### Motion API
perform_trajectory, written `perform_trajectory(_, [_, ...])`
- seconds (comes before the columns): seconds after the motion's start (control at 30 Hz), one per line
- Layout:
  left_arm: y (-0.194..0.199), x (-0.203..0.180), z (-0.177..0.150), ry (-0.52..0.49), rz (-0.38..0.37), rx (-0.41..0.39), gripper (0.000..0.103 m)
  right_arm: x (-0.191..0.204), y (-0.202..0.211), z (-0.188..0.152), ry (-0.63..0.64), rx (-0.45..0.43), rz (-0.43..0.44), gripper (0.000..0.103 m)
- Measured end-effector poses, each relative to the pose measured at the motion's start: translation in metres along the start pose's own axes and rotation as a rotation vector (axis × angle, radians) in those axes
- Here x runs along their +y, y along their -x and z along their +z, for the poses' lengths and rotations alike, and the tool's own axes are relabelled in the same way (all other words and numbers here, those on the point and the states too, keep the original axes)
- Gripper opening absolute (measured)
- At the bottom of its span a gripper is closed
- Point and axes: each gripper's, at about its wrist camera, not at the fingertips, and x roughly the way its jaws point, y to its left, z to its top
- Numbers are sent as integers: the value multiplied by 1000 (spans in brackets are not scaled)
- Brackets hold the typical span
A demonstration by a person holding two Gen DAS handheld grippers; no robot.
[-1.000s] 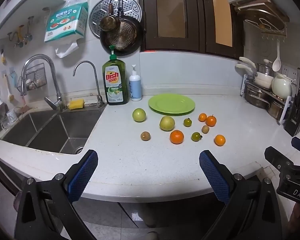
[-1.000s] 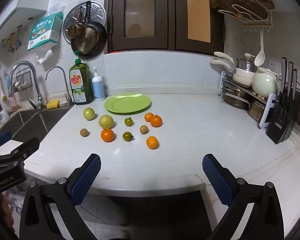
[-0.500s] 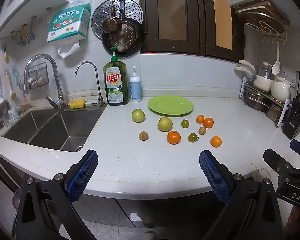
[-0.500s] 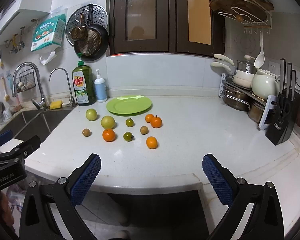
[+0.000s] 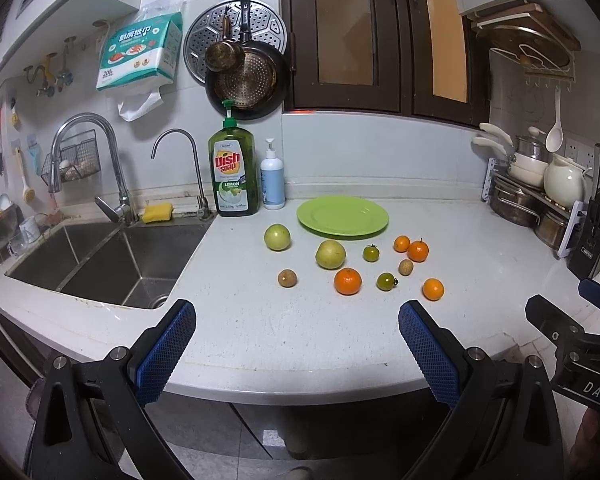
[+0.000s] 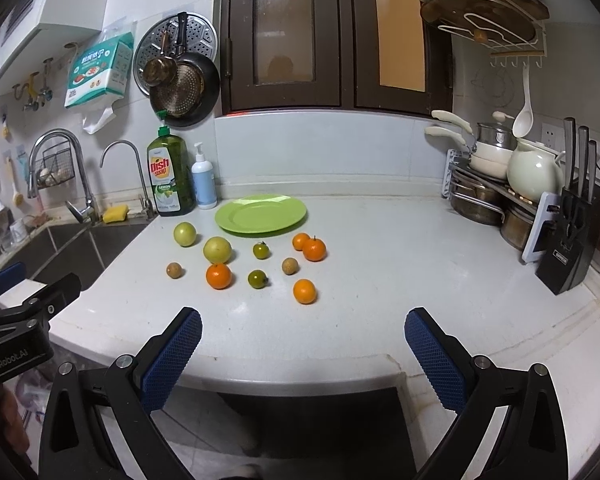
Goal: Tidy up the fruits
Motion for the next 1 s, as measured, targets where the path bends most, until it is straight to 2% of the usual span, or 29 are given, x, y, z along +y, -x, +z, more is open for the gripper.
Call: perform_trajectory(1.0, [-7,-6,1,21,-3,18,103,-7,-11,4,0,12,23,102])
